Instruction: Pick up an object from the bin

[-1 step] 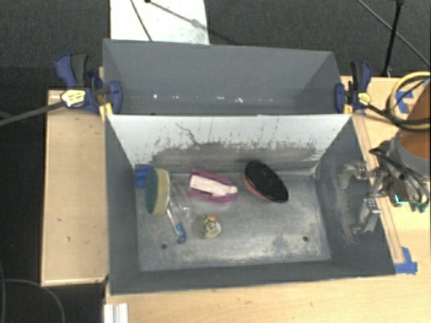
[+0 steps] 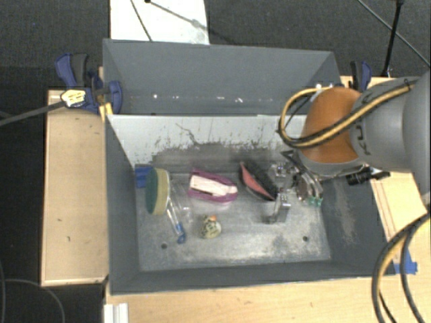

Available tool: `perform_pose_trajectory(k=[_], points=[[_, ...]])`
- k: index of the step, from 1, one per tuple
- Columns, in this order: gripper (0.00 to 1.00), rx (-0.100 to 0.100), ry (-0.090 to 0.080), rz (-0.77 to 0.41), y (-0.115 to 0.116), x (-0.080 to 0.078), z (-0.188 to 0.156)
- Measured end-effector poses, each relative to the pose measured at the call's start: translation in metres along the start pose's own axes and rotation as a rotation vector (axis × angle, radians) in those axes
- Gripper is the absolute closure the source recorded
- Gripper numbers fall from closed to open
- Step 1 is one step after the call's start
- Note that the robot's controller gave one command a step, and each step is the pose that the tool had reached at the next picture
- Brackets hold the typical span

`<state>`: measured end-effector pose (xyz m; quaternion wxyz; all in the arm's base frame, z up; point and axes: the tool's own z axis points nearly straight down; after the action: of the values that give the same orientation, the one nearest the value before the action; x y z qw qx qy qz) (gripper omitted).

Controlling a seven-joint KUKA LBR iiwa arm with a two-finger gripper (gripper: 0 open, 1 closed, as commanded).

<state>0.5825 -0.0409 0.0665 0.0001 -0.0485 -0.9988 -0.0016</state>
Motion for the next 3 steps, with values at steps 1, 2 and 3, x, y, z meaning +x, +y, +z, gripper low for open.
perform_pose_trajectory(k=[1,2,3], points=[[0.0,0.002,-0.009,0.103,0.045,0.009,-0.035],[0.0,0.002,-0.009,0.258,0.054,0.01,-0.034],[0.0,0.003,0.001,0.515,0.05,0.008,-0.003]])
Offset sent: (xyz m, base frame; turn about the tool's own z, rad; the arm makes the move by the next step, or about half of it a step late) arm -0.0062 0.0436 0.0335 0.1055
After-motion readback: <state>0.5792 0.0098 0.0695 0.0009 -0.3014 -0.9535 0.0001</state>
